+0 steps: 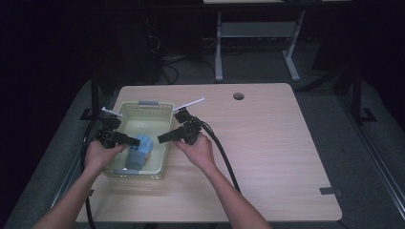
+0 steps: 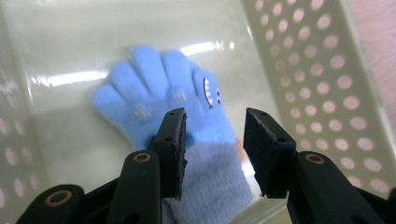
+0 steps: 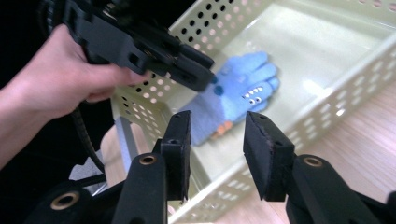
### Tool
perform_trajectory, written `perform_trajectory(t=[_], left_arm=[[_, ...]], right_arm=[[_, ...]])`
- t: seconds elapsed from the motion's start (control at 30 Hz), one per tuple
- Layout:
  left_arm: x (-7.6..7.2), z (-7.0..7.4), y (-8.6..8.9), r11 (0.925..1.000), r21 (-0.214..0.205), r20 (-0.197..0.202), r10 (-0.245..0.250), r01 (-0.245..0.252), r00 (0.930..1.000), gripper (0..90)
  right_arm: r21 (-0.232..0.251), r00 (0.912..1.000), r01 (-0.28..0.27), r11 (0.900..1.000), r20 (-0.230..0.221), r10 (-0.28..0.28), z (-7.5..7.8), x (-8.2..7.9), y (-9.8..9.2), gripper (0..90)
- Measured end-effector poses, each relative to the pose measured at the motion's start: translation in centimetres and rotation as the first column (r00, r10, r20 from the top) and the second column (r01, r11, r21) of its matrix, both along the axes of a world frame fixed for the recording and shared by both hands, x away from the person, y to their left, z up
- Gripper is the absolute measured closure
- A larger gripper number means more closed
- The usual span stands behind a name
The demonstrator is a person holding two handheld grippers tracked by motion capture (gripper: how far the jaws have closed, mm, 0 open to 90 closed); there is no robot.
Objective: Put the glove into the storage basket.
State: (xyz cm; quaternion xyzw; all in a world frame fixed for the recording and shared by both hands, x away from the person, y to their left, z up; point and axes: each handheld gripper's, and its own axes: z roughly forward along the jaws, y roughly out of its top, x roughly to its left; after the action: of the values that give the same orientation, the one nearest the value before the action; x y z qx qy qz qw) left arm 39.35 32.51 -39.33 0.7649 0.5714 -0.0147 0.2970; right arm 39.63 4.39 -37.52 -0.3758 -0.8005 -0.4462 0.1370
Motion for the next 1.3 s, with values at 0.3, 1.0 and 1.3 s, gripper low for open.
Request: perform_trajectory(t=[0.3, 1.0, 1.3], left_arm=[[-0.1, 0.5, 0.7, 0.9982, -0.056, 0.035, -0.018, 0.020, 0.9992, 52.5], [-1.1, 2.5, 0.1, 0.9863, -0.156, 0.141, -0.030, 0.052, 0.9896, 42.2], [-1.2, 2.9, -0.3, 0.9846, -0.168, 0.180, -0.017, 0.047, 0.9836, 36.3]], right_arm=[[0.000, 0.9999, 0.011, 0.9999, 0.002, -0.011, -0.1, 0.3, -0.7, 54.7], [-0.003, 0.9990, 0.043, 0.9991, 0.011, -0.043, 0.3, 0.5, -2.6, 41.8], [0.001, 0.9982, 0.057, 0.9984, 0.020, -0.057, 0.7, 0.7, -4.1, 39.4]])
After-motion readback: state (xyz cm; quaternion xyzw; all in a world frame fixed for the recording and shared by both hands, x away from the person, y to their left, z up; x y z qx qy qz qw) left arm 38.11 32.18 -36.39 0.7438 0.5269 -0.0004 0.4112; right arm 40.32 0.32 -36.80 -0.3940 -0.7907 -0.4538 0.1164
